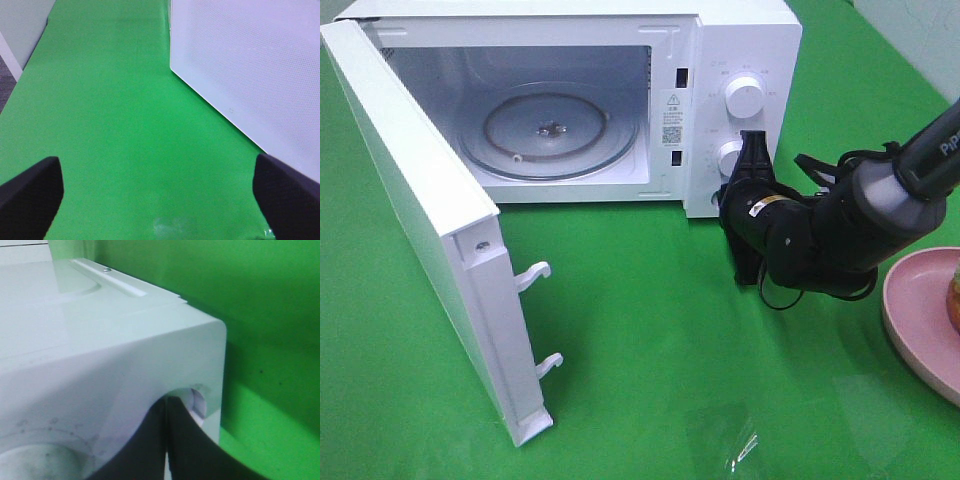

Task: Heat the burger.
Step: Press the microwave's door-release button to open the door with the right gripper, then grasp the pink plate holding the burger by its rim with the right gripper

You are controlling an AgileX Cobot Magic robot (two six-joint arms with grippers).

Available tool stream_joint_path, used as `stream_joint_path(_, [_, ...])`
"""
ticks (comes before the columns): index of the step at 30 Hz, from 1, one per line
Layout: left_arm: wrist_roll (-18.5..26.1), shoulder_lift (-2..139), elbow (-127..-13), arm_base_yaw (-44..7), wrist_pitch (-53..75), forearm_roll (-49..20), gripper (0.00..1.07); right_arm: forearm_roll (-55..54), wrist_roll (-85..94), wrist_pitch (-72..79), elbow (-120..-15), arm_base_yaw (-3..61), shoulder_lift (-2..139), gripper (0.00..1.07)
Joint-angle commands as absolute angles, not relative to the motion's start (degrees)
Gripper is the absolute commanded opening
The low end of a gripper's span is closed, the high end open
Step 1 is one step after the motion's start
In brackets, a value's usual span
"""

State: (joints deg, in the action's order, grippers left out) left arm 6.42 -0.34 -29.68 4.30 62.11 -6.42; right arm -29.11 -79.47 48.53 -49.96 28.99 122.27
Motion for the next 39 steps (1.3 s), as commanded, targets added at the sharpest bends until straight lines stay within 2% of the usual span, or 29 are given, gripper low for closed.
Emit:
stream_joint_path(1, [6.42,-0.69,-29.56,4.18,61.31,-6.47,0.95,-28.42,-80.73,54.26,-48.53,29.51,119.18,0.00])
stream_joint_path(14, [6.42,-0.69,-29.56,4.18,61.31,-6.47,0.95,-16.56,-81.88,43.54,-41.02,29.51,113.10,0.00])
stream_joint_path(21, [6.42,-0.69,-29.56,4.18,61.31,-6.47,0.95,-13.12,-75.17,37.07,-37.36,29.51,106.86,0.00])
stream_joint_path(27, [6.42,-0.69,-29.56,4.18,61.31,-6.47,0.95,-11.00,-61.36,26.24,-36.44,29.51,99.64,0.00])
stream_joint_path(29, [6.42,-0.69,-29.56,4.18,61.31,-6.47,0.95,-11.00,-50.53,19.14,-36.50,29.51,95.28,0.01])
stream_joint_path(34, [6.42,-0.69,-29.56,4.18,61.31,-6.47,0.95,-11.00,-42.51,14.32,-36.50,29.51,92.36,0.02])
stream_joint_path(36, [6.42,-0.69,-29.56,4.18,61.31,-6.47,0.95,-11.00,-30.71,6.88,-36.50,29.51,89.32,0.03])
stream_joint_path(39, [6.42,-0.69,-29.56,4.18,61.31,-6.47,0.95,-11.00,-23.61,2.06,-36.50,29.45,87.83,0.03])
